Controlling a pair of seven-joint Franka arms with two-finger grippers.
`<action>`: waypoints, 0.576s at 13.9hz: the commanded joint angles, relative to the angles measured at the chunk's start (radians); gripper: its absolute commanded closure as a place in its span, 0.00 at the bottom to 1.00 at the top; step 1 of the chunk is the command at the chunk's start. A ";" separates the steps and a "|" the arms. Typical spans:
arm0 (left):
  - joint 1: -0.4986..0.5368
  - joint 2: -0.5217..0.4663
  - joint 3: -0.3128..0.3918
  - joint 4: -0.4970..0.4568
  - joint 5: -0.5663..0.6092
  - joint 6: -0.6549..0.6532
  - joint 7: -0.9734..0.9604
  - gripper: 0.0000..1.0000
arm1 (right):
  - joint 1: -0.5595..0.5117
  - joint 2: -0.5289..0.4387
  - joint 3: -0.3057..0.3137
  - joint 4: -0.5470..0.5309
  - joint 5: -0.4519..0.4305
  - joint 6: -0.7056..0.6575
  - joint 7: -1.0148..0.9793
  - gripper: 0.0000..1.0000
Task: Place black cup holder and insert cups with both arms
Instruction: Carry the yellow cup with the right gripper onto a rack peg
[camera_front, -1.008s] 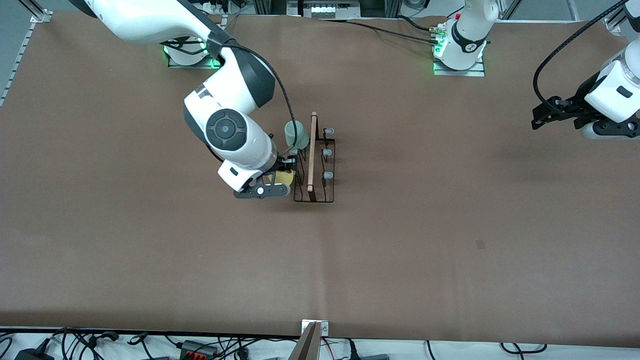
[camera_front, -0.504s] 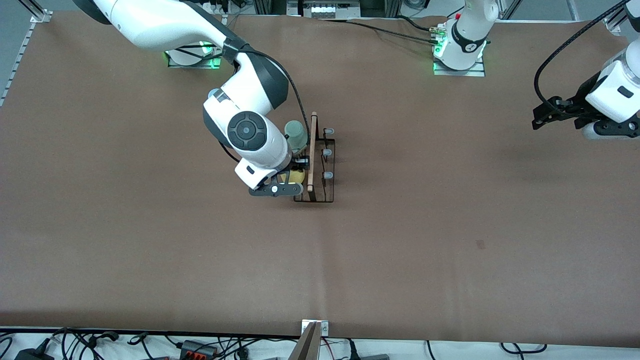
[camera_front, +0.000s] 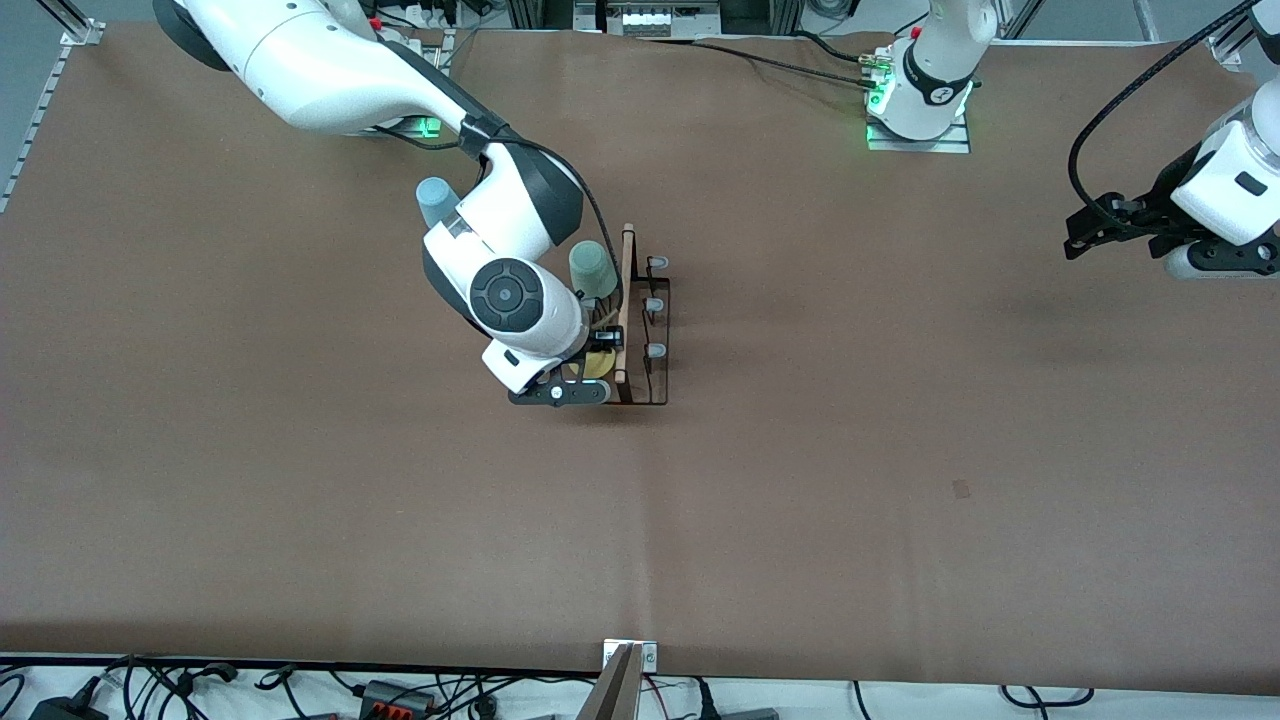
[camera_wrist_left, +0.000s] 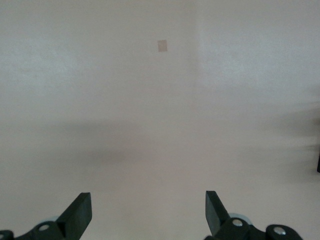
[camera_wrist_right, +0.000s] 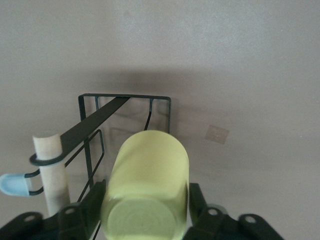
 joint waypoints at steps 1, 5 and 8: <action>0.010 0.009 -0.005 0.023 -0.020 -0.010 0.009 0.00 | -0.009 -0.022 0.007 0.004 -0.016 -0.019 0.018 0.00; 0.010 0.009 -0.005 0.023 -0.020 -0.010 0.009 0.00 | -0.038 -0.133 0.004 0.038 -0.014 -0.120 0.001 0.00; 0.010 0.009 -0.003 0.024 -0.020 -0.010 0.009 0.00 | -0.102 -0.192 0.011 0.100 -0.010 -0.186 -0.063 0.00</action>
